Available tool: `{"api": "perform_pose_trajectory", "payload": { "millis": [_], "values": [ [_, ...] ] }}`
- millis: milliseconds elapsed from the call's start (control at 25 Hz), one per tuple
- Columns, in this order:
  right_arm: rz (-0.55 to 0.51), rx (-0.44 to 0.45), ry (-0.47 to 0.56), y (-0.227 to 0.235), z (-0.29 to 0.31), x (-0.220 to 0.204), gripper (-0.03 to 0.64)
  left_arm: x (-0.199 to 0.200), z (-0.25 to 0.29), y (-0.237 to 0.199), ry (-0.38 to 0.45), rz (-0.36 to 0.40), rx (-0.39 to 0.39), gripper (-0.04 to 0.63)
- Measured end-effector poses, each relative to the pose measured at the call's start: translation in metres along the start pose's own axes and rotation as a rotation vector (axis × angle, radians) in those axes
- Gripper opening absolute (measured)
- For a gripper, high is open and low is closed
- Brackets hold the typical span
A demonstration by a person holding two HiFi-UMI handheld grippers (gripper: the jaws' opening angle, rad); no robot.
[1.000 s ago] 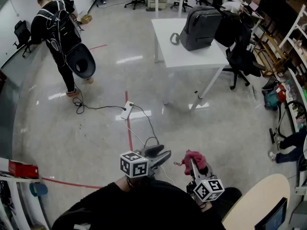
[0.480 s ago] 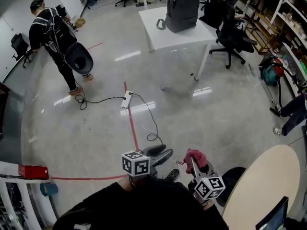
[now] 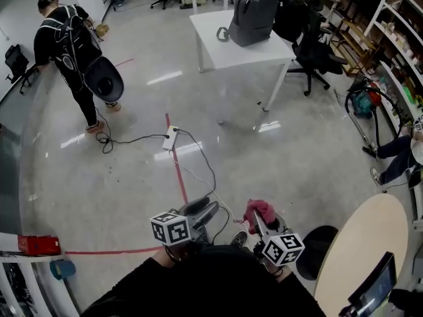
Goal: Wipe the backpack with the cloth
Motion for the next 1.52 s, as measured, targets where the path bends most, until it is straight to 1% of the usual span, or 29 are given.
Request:
{"api": "perform_pose_trajectory", "payload": {
  "millis": [80,200,360,480,600,760,920,1120,1320,1520],
  "values": [
    [-0.022,-0.012,-0.011,-0.018,0.011,-0.001,0.092,0.005,-0.017,-0.017,0.011,-0.019,0.0,0.202],
    [-0.036,-0.033,-0.006,-0.043,0.026,-0.003,0.092,0.013,-0.033,-0.037,0.007,-0.022,-0.025,0.202],
    [-0.057,-0.065,-0.006,-0.065,0.037,-0.008,0.092,0.02,-0.037,-0.057,-0.042,-0.014,-0.062,0.202],
    [-0.039,-0.094,0.005,-0.063,0.035,-0.009,0.092,0.022,-0.033,-0.059,-0.077,-0.003,-0.079,0.202],
    [-0.009,-0.098,0.022,-0.051,0.038,-0.006,0.092,0.027,-0.022,-0.057,-0.08,0.007,-0.077,0.202],
    [-0.001,-0.053,0.041,-0.025,0.045,0.009,0.092,0.035,0.002,-0.05,-0.067,0.018,-0.037,0.202],
    [0.024,-0.015,0.046,0.02,0.043,0.034,0.092,0.036,0.04,-0.023,-0.061,0.038,-0.003,0.202],
    [0.032,0.032,0.05,0.077,0.036,0.065,0.092,0.032,0.101,0.018,-0.08,0.078,0.02,0.201],
    [0.067,0.071,0.029,0.117,0.022,0.074,0.092,0.022,0.138,0.046,-0.098,0.076,0.052,0.201],
    [0.092,0.063,0.035,0.15,0.01,0.082,0.092,0.017,0.167,0.063,-0.103,0.073,0.063,0.201]
  ]
}}
Point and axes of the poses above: the fingertips, and each gripper's own axes: z forward along the fingers, y to its right, x out of its top, the point moved 9 cm from there along -z, backward along the fingers, and after that the axes turned 4 degrees about z, right-handed, at the moved point
